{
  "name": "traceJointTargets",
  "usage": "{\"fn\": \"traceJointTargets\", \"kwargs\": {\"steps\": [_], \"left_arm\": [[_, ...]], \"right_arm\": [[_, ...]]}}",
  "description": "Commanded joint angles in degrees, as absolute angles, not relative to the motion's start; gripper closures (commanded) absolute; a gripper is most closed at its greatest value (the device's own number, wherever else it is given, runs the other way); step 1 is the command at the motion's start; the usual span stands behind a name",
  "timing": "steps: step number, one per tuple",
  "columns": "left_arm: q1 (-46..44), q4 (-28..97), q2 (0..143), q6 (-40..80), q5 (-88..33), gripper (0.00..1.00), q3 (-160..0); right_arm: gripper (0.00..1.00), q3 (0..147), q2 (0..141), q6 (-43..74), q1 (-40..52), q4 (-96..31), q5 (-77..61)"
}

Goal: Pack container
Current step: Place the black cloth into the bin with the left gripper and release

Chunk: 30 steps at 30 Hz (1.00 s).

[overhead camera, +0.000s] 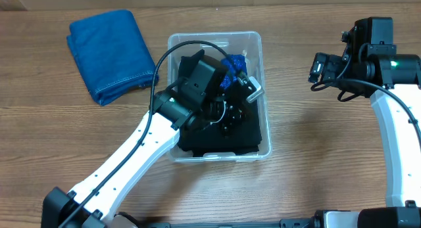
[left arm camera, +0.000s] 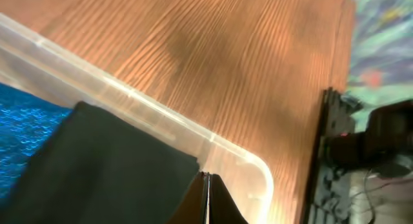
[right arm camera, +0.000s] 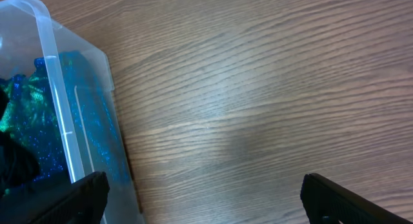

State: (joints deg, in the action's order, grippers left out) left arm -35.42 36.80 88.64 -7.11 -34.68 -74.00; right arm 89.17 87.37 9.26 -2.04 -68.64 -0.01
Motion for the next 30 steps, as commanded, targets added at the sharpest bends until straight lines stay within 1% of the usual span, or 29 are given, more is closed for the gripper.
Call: {"fn": "traceJointTargets", "kwargs": {"steps": [1,5,9,11,14,16,17,18,19,22,23,24,25,26,27,30], "left_arm": [[-32.25,30.68,96.27,2.66,-47.7,0.96,-69.38],[-28.53,25.63,110.45,13.1,-51.07,0.96,-69.06],[-24.62,25.45,118.21,24.86,-52.23,0.96,-69.06],[-24.77,25.08,118.26,24.49,-52.56,0.96,-69.06],[-24.82,25.02,118.24,20.38,-52.69,0.96,-69.12],[-24.1,24.84,117.8,14.92,-56.75,0.96,-70.08],[-23.75,25.26,117.08,13.43,-57.06,0.93,-70.89],[-23.49,25.67,115.74,11.68,-56.97,0.88,-71.72],[-23.22,25.87,113.56,9.74,-55.96,0.78,-72.55],[-22.68,29.82,103.48,0.93,-46.02,0.54,-76.29],[-22.65,32.36,99.94,-1.13,-40.34,0.37,-78.02],[-22.22,36.53,94.41,-1.48,-29.82,0.0,-81.06],[-21.28,39.88,90.54,-1.08,-22.59,0.0,-83.13],[-19.9,41.8,87.55,-1.08,-19.0,0.0,-84.31],[-17.26,44.58,84.05,-0.1,-15.46,0.0,-85.45],[-6.94,50.87,78.41,4.8,-9.58,0.0,-85.73]], "right_arm": [[0.0,89.21,87.05,9.63,-2.0,-68.77,-0.12],[0.0,89.21,87.05,9.63,-2.0,-69.06,-0.12],[0.0,89.21,87.05,9.63,-2.0,-69.3,-0.12],[0.0,89.21,87.05,9.63,-2.0,-69.3,-0.12],[0.0,89.21,87.05,9.63,-2.0,-69.32,-0.12],[0.0,89.21,87.05,9.63,-2.0,-69.34,-0.12],[0.0,89.21,87.05,9.63,-2.0,-69.32,-0.12],[0.0,89.21,87.05,9.63,-2.0,-69.32,-0.12],[0.0,89.21,87.05,9.61,-2.0,-69.34,-0.12],[0.0,89.21,87.05,9.61,-2.0,-69.34,-0.12],[0.0,89.21,87.05,9.19,-2.0,-69.32,-0.12],[0.0,89.21,87.05,8.75,-2.02,-69.32,-0.1],[0.0,89.21,87.02,9.34,-2.96,-69.06,-0.14],[0.0,89.21,87.02,10.94,-4.36,-68.66,-0.14],[0.0,89.21,87.05,14.02,-7.92,-68.31,-0.73],[0.0,89.21,87.15,13.96,-17.85,-69.47,-6.9]]}}
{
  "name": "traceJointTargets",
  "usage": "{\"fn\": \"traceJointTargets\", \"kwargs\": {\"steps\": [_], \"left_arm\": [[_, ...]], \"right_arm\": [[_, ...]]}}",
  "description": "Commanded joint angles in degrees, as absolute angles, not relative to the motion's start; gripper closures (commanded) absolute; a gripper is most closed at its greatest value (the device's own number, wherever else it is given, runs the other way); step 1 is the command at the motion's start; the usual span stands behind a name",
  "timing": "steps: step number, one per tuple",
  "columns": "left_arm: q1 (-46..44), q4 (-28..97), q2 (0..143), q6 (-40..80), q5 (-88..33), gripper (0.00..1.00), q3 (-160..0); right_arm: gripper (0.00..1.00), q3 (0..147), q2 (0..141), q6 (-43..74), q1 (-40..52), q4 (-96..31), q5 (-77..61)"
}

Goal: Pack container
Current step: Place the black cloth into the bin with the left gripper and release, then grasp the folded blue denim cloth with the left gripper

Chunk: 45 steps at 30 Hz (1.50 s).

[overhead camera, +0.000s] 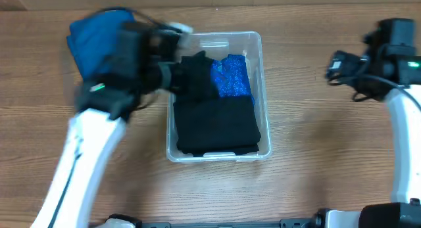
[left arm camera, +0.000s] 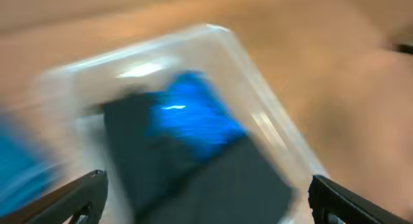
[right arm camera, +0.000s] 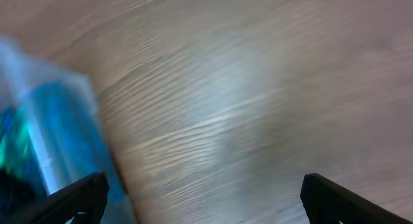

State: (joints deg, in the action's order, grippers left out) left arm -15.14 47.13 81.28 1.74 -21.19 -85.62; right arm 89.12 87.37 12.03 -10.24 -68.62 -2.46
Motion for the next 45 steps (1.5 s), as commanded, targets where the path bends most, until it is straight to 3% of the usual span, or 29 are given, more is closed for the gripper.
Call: {"fn": "traceJointTargets", "kwargs": {"steps": [1,4,8,12,20,30,31,32,33,34,36,39,42,45], "left_arm": [[-1.48,52.8,77.8,5.41,-9.41,0.0,-85.73],[14.79,53.23,80.36,7.92,-9.45,0.0,-85.62],[26.59,50.09,88.31,8.12,-12.82,0.0,-85.62],[34.81,41.95,103.66,7.09,-29.43,0.0,-85.62],[34.96,25.58,122.54,7.31,-41.01,0.0,-85.67],[25.69,10.0,131.28,19.53,-39.46,0.0,-85.67],[24.95,9.76,131.24,19.51,-39.48,0.04,-85.69],[24.64,9.76,131.13,19.53,-40.58,0.2,-85.8],[24.6,9.76,131.13,19.77,-41.5,0.3,-85.82],[24.62,9.8,131.13,19.81,-42.52,0.34,-85.84],[24.8,10.61,131.04,20.49,-44.05,0.26,-85.89],[26.17,13.78,128.42,20.8,-39.05,0.0,-85.89],[26.98,14.02,125.89,21.12,-35.75,0.0,-85.89],[26.98,20.01,125.45,30.11,-22.79,0.0,-85.89]], "right_arm": [[0.0,89.21,87.24,13.96,-20.4,-69.97,-8.05],[0.0,89.21,87.61,13.74,-22.26,-69.78,-8.69],[0.0,89.21,89.3,13.52,-21.32,-70.0,-8.69],[0.0,89.21,90.26,13.08,-21.04,-69.87,-8.67],[0.0,89.21,90.26,11.51,-21.04,-69.93,-8.67],[0.0,89.21,90.26,10.2,-21.04,-70.48,-8.69],[0.0,89.21,90.26,10.2,-21.04,-70.74,-8.69],[0.0,89.21,90.26,10.2,-21.04,-70.85,-8.69],[0.0,89.21,90.26,10.2,-21.04,-70.83,-8.69],[0.0,89.21,90.26,10.22,-21.04,-70.83,-8.69],[0.0,89.21,90.26,10.2,-21.04,-70.85,-8.69],[0.0,89.21,90.26,10.22,-21.04,-70.89,-8.71],[0.0,89.21,90.26,10.22,-20.99,-70.87,-8.71],[0.0,89.21,90.26,10.2,-20.99,-70.91,-8.69]]}}
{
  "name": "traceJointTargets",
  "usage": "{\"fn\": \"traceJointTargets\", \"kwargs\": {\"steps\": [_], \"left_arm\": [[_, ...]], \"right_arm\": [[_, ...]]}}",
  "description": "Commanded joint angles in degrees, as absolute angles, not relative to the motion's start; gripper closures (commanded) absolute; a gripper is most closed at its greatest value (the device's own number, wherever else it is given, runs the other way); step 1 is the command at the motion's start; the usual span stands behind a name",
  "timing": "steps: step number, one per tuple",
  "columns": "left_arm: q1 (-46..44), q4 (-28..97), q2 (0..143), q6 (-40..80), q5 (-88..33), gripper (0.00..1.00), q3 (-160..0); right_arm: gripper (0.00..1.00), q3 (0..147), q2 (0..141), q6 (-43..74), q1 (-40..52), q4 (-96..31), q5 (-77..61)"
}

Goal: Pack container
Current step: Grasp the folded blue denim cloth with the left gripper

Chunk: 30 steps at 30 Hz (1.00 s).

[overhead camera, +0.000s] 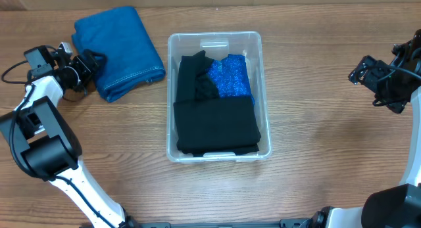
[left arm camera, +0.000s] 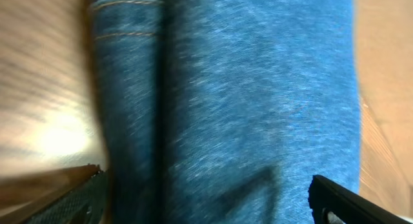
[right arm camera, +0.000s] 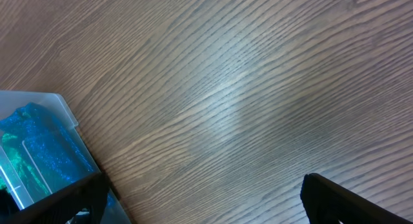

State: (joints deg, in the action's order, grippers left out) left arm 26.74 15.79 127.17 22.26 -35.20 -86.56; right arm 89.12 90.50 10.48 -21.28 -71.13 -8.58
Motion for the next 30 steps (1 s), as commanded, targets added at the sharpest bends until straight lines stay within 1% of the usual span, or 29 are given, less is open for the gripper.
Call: {"fn": "traceJointTargets", "kwargs": {"steps": [1,4,10,14,15,17,18,19,21,22,26,28,30], "left_arm": [[26.83,20.97,125.45,30.63,-20.21,0.0,-85.89],[25.76,20.73,125.45,30.44,-16.82,0.0,-85.89],[21.61,15.51,127.28,30.46,-16.56,0.0,-85.89],[20.64,12.93,132.42,31.83,-21.82,0.0,-85.89],[20.64,11.55,133.86,31.94,-25.39,0.05,-85.89],[20.69,10.61,134.63,31.33,-30.39,0.5,-85.89],[20.69,10.48,134.43,30.63,-31.57,0.68,-85.89],[20.71,10.35,133.99,29.61,-34.0,0.79,-85.93],[20.91,10.39,132.86,28.23,-37.74,0.94,-86.0],[21.02,10.52,132.03,27.99,-39.2,0.96,-86.0],[21.02,15.75,123.9,22.57,-40.95,0.96,-86.0],[21.04,21.1,115.11,18.96,-39.83,0.96,-86.0],[21.02,23.59,107.22,17.74,-39.62,0.96,-86.0]], "right_arm": [[0.0,89.21,90.26,10.2,-20.99,-70.91,-8.69],[0.0,89.21,90.26,10.22,-20.99,-70.87,-8.69],[0.0,89.21,90.26,10.2,-20.99,-70.89,-8.69],[0.0,89.21,90.26,10.2,-20.99,-70.94,-8.69],[0.0,89.21,90.26,10.2,-20.99,-71.07,-8.69],[0.0,89.21,90.26,10.2,-20.99,-71.29,-8.69],[0.0,89.21,90.26,10.2,-20.99,-71.31,-8.69],[0.0,89.21,90.26,10.22,-20.99,-71.26,-8.69],[0.0,89.21,90.26,10.2,-20.99,-71.26,-8.71],[0.0,89.21,90.26,10.22,-20.99,-71.24,-8.71],[0.0,89.21,90.26,10.24,-20.99,-71.24,-8.73],[0.0,89.21,90.26,10.24,-20.99,-71.26,-8.73],[0.0,89.21,90.26,10.22,-20.99,-71.29,-9.56]]}}
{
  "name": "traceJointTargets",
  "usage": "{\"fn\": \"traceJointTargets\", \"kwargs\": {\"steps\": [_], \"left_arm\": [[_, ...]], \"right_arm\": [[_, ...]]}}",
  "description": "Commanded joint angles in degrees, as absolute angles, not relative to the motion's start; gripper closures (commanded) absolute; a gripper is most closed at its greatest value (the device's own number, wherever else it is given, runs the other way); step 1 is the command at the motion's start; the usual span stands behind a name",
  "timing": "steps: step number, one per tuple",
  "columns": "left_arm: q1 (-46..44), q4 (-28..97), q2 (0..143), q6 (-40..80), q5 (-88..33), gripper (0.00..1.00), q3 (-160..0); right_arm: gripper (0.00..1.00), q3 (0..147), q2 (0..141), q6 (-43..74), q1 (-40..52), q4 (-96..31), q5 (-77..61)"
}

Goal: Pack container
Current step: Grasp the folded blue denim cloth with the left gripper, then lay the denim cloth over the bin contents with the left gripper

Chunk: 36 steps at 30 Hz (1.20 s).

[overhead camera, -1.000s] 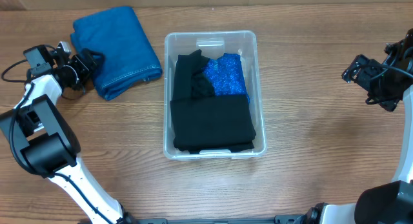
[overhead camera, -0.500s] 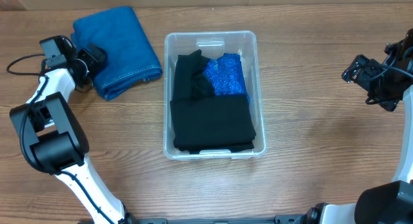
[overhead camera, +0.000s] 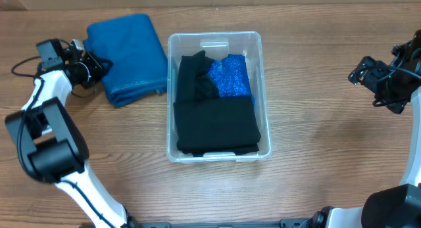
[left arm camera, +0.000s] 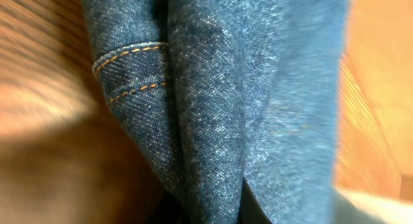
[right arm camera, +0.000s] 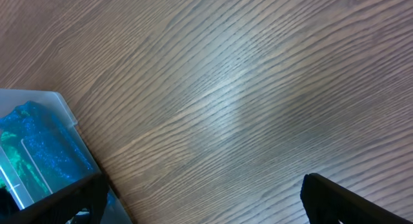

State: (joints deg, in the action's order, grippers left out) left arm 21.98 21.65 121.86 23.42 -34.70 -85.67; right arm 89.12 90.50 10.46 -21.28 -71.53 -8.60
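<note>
A clear plastic container (overhead camera: 264, 90) stands mid-table, holding folded black garments (overhead camera: 216, 126) and a sparkly blue cloth (overhead camera: 231, 77). Folded blue jeans (overhead camera: 131, 54) lie on the table to its left. My left gripper (overhead camera: 94, 67) is at the jeans' left edge. In the left wrist view denim (left arm camera: 258, 88) fills the frame, and a fold of it runs down into the left gripper (left arm camera: 210, 214), which is shut on it. Far to the right, my right gripper (overhead camera: 368, 83) hangs open over bare wood (right arm camera: 203, 198), with the container's corner (right arm camera: 58, 98) at its left.
The left arm's base link (overhead camera: 46, 142) stands at the table's left side, with a cable looping by the wrist. Bare wooden tabletop (overhead camera: 316, 123) lies between the container and the right arm. The table's far edge runs just behind the jeans and container.
My left gripper was open against the jeans' left edge and is now shut on a fold of them. The jeans sit slightly further right. The right arm has not moved.
My left gripper was shut low inside the container over the black garment. Then it was open outside the container, on its left side. Then it was open at the jeans' left edge, and now grips them. The right arm drew back to the right edge.
</note>
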Motion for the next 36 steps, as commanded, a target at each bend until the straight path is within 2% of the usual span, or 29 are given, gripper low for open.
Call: {"fn": "traceJointTargets", "kwargs": {"steps": [1,6,10,12,15,20,26,32,36], "left_arm": [[21.02,24.95,102.61,17.76,-39.7,0.96,-86.0],[16.71,31.68,83.48,17.8,-40.1,0.96,-86.0],[3.64,35.75,75.31,17.76,-39.29,0.96,-86.0],[-4.54,36.82,74.85,17.78,-36.03,0.96,-85.97],[-17.85,38.09,76.88,18.37,-24.03,0.96,-85.97],[-28.84,36.38,85.19,26.3,-20.47,0.96,-85.97],[-32.64,31.44,94.13,35.0,-20.32,0.96,-85.97],[-32.8,30.26,89.08,38.94,-12.19,0.96,-85.97],[-33.1,36.73,86.32,53.45,-10.22,0.96,-85.97]], "right_arm": [[0.0,89.21,90.26,10.24,-20.99,-71.29,-9.8],[0.0,89.21,90.26,10.24,-20.99,-70.87,-9.78],[0.0,89.21,90.26,10.26,-20.99,-70.81,-9.78],[0.0,89.21,90.26,10.26,-20.99,-70.81,-9.76],[0.0,89.21,90.26,10.26,-20.99,-70.81,-9.76],[0.0,89.21,90.26,10.28,-20.99,-70.81,-9.8],[0.0,89.21,90.26,10.28,-20.99,-70.87,-9.8],[0.0,89.21,90.26,10.28,-20.99,-70.85,-10.09],[0.0,89.21,90.26,10.28,-20.99,-70.85,-10.2]]}}
